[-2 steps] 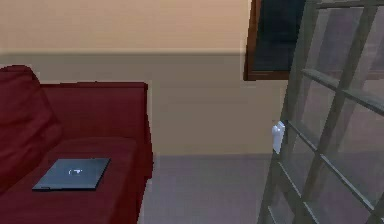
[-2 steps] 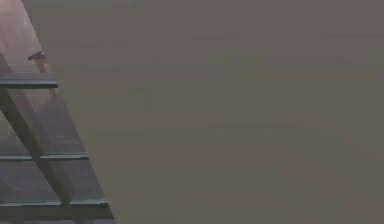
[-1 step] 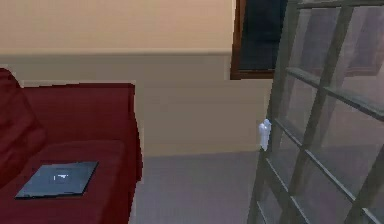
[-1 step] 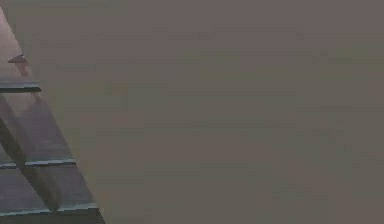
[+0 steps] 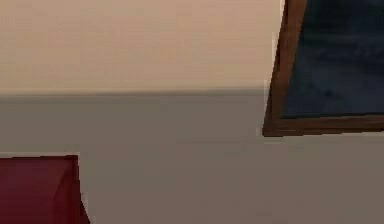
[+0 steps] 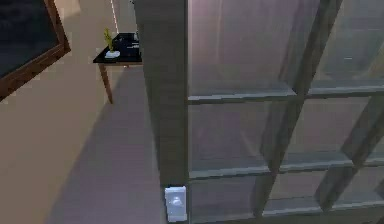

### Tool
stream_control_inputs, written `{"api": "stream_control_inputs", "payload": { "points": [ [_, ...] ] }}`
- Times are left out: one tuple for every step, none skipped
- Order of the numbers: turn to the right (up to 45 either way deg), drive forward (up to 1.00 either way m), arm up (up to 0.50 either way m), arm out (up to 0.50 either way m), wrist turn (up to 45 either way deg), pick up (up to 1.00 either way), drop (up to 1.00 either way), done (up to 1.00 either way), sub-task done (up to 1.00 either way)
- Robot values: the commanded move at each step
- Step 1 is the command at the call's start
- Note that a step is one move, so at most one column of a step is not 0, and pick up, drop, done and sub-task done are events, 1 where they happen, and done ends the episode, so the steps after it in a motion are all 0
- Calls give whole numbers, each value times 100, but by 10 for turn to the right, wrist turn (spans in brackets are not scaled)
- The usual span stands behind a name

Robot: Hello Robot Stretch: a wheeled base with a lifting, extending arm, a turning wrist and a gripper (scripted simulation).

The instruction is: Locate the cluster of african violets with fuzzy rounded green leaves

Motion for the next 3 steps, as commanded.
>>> {"api": "stream_control_inputs", "payload": {
  "points": [
    [300, 0, 0, 0, 0, 0, 0, 0, 0],
    [0, 5, 0, 0, 0, 0, 0, 0, 0],
    [0, 55, 0, 0, 0, 0, 0, 0, 0]
  ]
}}
